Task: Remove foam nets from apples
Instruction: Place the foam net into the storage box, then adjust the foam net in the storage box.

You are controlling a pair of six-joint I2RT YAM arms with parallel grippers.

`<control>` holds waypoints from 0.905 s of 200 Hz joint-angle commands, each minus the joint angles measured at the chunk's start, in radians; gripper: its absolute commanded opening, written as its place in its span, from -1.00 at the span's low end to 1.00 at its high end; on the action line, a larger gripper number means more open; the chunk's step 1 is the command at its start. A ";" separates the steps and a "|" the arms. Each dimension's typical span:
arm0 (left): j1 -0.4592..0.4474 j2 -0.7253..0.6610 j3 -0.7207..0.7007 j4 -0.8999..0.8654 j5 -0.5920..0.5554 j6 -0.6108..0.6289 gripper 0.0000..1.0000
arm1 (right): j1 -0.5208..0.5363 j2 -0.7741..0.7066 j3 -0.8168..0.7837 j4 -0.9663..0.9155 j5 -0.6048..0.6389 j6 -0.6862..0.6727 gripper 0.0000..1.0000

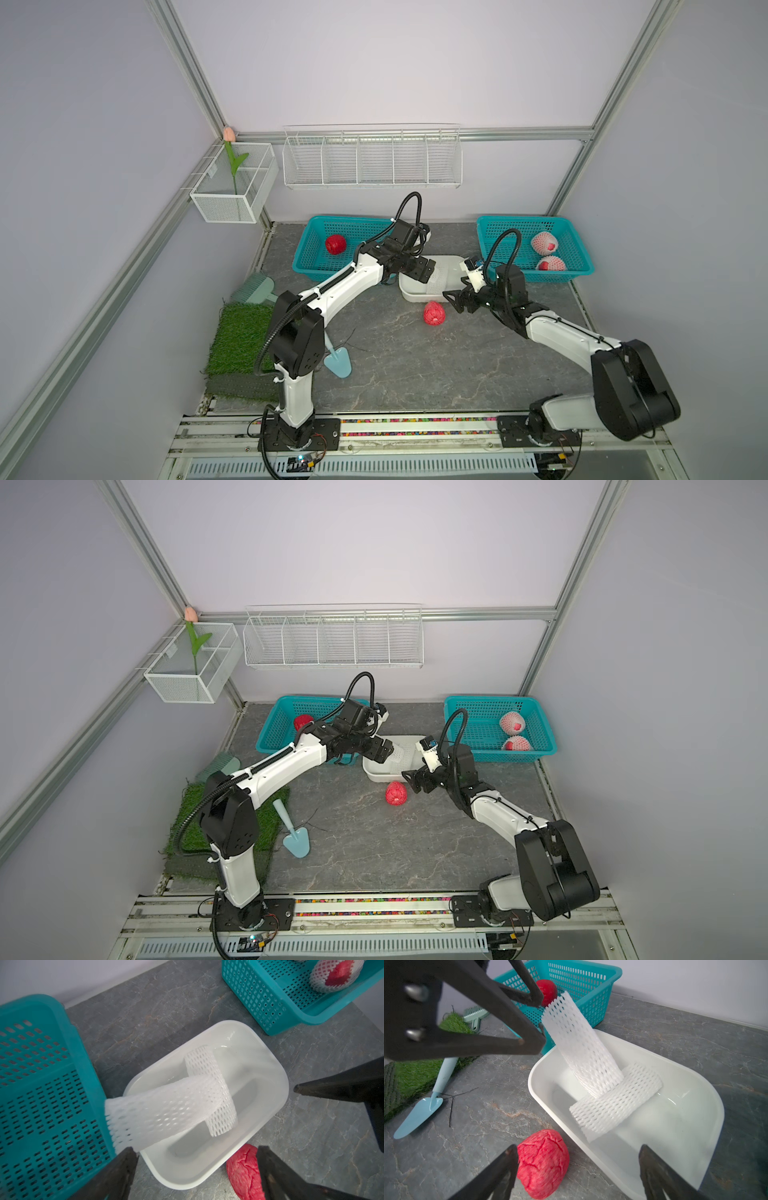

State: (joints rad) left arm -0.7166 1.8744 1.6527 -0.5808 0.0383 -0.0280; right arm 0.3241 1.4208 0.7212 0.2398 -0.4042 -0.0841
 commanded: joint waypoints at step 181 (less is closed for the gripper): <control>0.085 -0.328 -0.351 0.064 -0.138 0.098 0.99 | 0.108 0.489 0.654 -0.590 0.111 -0.537 -0.51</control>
State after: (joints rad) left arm -0.6304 1.5620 1.3144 -0.5213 -0.1326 0.0463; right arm 0.4294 1.9434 1.3495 -0.2623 -0.3138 -0.5266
